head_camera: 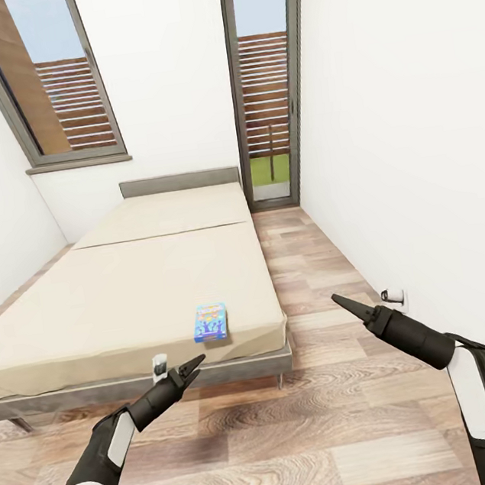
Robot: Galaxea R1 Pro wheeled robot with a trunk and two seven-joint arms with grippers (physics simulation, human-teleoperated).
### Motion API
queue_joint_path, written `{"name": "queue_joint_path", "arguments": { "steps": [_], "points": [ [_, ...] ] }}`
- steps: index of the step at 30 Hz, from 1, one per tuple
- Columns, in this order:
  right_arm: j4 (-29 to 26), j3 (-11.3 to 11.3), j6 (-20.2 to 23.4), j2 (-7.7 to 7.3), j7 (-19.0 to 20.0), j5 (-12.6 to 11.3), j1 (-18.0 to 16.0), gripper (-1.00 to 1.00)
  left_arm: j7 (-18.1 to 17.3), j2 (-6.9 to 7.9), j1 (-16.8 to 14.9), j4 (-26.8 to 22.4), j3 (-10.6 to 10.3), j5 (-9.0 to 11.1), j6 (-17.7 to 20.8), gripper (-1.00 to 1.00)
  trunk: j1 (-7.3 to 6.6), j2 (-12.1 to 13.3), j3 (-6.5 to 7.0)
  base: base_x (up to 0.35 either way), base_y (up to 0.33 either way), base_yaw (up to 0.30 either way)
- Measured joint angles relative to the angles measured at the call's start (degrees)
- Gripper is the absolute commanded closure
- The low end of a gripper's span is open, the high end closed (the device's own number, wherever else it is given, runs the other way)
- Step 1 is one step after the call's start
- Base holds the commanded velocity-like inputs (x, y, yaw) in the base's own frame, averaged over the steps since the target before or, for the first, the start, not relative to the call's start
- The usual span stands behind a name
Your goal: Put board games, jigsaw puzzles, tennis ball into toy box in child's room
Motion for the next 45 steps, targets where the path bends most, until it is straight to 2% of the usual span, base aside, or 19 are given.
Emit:
{"name": "queue_joint_path", "arguments": {
  "steps": [7,14,45],
  "points": [
    [0.0,0.1,0.1,0.0,0.0,0.1,0.0,-1.0,-2.6,-0.05,0.0,-0.1,0.0,0.0,-0.1,-1.0,0.0,0.0,0.0,0.0,0.0,0.0],
    [0.0,0.1,0.1,0.06,-0.1,0.2,0.0,-1.0,-3.6,-0.05,0.0,-0.1,-0.1,-0.1,-0.2,-1.0,-0.02,0.0,0.0,0.07,0.0,0.0],
    [0.1,0.3,-0.6,0.66,-0.4,0.3,0.0,-1.0,-3.2,-0.16,0.0,-0.1,0.0,-0.3,-0.3,-1.0,0.0,0.0,0.0,0.057,0.0,0.0]
  ]
}}
